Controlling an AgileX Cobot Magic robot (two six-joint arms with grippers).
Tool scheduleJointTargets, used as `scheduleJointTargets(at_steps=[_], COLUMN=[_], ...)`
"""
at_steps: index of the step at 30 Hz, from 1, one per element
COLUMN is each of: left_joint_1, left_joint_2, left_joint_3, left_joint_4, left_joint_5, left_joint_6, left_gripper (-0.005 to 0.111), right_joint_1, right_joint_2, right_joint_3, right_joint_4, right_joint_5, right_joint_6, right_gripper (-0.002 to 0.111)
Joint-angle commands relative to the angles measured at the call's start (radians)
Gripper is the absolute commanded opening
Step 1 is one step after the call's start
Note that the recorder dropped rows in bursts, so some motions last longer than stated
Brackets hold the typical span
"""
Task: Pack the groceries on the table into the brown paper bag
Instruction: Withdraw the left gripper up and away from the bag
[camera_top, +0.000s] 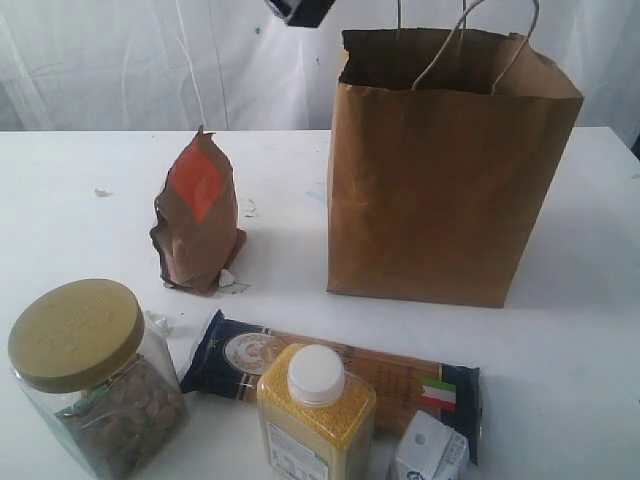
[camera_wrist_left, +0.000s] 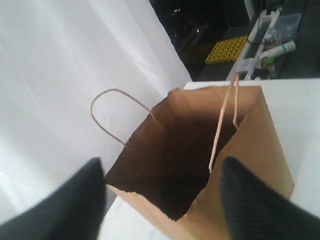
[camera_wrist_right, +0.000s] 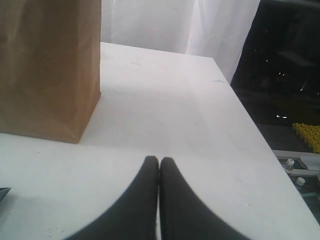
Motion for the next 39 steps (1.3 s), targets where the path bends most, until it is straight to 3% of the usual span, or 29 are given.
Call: scheduleJointTargets(at_steps=[1, 2, 3, 6, 9, 12, 17, 21, 24, 29, 33, 39], left_joint_1=[0.000, 0.000, 0.000, 0.003, 0.054, 0.182, 0.504, 0.712, 0.800, 0.877, 0.898, 0.898], left_joint_2=[-0.022, -0.022, -0.021, -0.021, -0.021, -0.021, -0.019, -0.036, -0.089, -0.252, -0.421, -0.696], left_joint_3=[-0.004, -0.004, -0.004, -0.004, -0.004, 0.002, 0.084, 0.245, 0.415, 0.743, 0.988, 1.145], left_joint_4=[0.156, 0.216, 0.261, 0.458, 0.646, 0.737, 0.727, 0.632, 0.584, 0.574, 0.562, 0.559], left_joint_5=[0.142, 0.179, 0.205, 0.295, 0.340, 0.342, 0.328, 0.286, 0.187, -0.039, -0.258, -0.353], left_joint_6=[-0.004, -0.018, -0.032, -0.141, -0.327, -0.527, -0.814, -0.921, -0.924, -0.979, -1.108, -1.109], left_gripper=[0.023, 0.004, 0.001, 0.001, 0.001, 0.001, 0.001, 0.001, 0.001, 0.000, 0.000, 0.000], right_joint_1=[-0.005, -0.005, -0.005, -0.005, -0.005, -0.005, -0.005, -0.005, -0.005, -0.005, -0.005, -0.005], right_joint_2=[-0.004, -0.004, -0.004, -0.004, -0.004, -0.004, -0.004, -0.004, -0.004, -0.004, -0.004, -0.004], right_joint_3=[-0.003, -0.003, -0.003, -0.003, -0.003, -0.003, -0.003, -0.003, -0.003, -0.003, -0.003, -0.003], right_joint_4=[-0.004, -0.004, -0.004, -0.004, -0.004, -0.004, -0.004, -0.004, -0.004, -0.004, -0.004, -0.004], right_joint_5=[-0.014, -0.014, -0.014, -0.014, -0.014, -0.014, -0.014, -0.014, -0.014, -0.014, -0.014, -0.014], right_joint_6=[0.005, 0.005, 0.005, 0.005, 0.005, 0.005, 0.005, 0.005, 0.005, 0.005, 0.005, 0.005], right_gripper=[0.000, 0.000, 0.000, 0.000, 0.000, 0.000, 0.000, 0.000, 0.000, 0.000, 0.000, 0.000])
